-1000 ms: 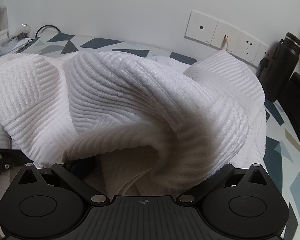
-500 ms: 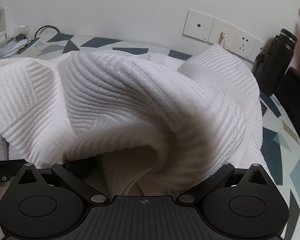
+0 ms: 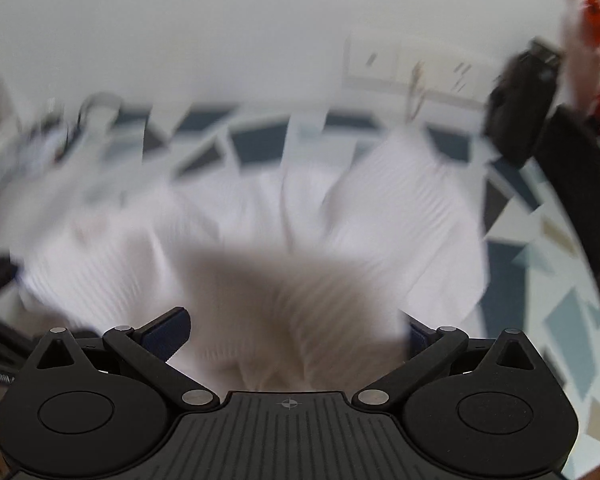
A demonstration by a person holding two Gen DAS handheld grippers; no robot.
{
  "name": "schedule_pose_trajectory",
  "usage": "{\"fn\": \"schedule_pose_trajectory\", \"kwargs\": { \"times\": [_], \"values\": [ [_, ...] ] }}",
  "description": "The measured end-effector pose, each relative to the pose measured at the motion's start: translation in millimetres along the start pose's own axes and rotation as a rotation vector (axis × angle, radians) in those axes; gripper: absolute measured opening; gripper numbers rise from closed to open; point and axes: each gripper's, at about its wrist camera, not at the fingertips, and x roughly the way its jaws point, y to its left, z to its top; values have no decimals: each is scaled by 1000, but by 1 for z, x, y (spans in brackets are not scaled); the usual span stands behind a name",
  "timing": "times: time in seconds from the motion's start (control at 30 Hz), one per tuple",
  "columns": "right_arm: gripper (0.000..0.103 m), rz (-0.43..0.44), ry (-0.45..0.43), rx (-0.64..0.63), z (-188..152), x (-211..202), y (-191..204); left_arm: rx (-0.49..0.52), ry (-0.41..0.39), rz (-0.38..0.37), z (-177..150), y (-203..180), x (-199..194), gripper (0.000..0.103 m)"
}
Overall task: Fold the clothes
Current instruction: 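Open both grippers and release the white sweater on the bed, then grasp an edge of the white sweater with each gripper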
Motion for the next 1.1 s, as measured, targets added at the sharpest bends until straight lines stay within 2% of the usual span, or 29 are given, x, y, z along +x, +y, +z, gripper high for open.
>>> {"fn": "schedule_pose_trajectory", "kwargs": {
  "times": [0.2,0.37,0.5,0.6,0.7,0.77,0.83,0.93,1.0,1.1],
  "values": [
    [102,-67,-254,13,68,-92,-14,-57,-164,-41,39,25,-56,102],
    [102,-131,-404,66,117,-142,-47,-69,-318,-14,83,31,-113,102],
    [102,-85,-489,67,138,-163,-75,-71,-418,57,114,19,-158,102],
    [102,-15,-516,63,147,-159,-98,-127,-451,77,125,9,-176,102],
    [102,86,-494,19,144,-126,-125,-161,-420,82,122,-7,-167,102],
    [102,143,-455,-14,140,-94,-142,-162,-391,118,115,-20,-143,102],
    [102,185,-398,-46,134,-59,-160,-203,-314,136,108,-35,-108,102],
    [102,238,-328,-93,124,-9,-184,-230,-187,101,110,-66,-58,102],
    [102,269,-291,-124,117,24,-198,-217,-128,105,107,-94,-28,102],
    [96,325,-182,-111,112,73,-208,-212,-70,121,101,-131,9,102]
  ]
}}
